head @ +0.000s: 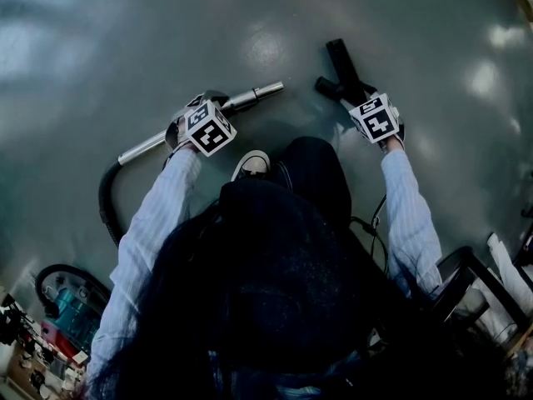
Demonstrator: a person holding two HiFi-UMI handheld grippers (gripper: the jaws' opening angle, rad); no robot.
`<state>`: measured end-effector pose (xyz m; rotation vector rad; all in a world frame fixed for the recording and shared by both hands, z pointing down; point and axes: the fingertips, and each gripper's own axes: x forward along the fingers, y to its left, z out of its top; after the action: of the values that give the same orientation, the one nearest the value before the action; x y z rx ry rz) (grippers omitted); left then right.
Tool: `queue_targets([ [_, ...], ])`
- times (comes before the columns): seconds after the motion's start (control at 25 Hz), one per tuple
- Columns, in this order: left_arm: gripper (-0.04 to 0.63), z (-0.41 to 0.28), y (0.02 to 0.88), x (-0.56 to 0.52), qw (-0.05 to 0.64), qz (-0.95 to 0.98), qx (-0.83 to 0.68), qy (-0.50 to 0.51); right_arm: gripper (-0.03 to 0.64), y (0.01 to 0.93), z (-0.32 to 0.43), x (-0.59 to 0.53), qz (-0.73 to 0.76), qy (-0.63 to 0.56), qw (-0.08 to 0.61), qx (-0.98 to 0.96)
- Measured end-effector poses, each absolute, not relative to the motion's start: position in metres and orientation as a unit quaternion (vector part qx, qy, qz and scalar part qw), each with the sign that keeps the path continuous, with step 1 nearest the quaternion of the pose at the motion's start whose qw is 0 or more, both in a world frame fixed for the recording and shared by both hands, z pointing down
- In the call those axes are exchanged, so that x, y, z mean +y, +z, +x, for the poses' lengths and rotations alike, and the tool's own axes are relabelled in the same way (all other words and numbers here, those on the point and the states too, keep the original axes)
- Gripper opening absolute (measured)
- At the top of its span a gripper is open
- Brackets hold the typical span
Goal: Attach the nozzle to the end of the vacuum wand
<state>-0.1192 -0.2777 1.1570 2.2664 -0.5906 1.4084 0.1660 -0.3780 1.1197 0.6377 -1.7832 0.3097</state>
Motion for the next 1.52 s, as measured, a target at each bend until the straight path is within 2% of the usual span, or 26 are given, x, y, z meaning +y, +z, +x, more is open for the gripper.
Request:
queue_targets([
  [0.2,0.175,-0.117,1.157,-0.279,0.190,0.812,-0.202,0.514,0.281,1.116,0.144,-0.385,0.185,-0.019,0.592,-0.784],
  [0.52,0.172,-0.118,1.141,-0.285,0.179,0.814,-0.201,0.515,0.278,1.100,0.092,-0.398,0.160,-0.015,0.528,-0.834],
  [0.96,0.172,-0.114,1.110,-0.281,0.148,0.826,-0.179,0.514,0.267,1.047,0.036,-0.397,0.046,-0.136,0.515,-0.845],
  [1.2,0.172,-0.115,1.114,-0.282,0.149,0.816,-0.188,0.527,0.262,1.047,0.024,-0.395,0.045,-0.136,0.511,-0.848],
  [1.52,0.172,-0.117,1.131,-0.281,0.166,0.800,-0.181,0.548,0.258,1.070,0.023,-0.395,0.068,-0.092,0.538,-0.835],
])
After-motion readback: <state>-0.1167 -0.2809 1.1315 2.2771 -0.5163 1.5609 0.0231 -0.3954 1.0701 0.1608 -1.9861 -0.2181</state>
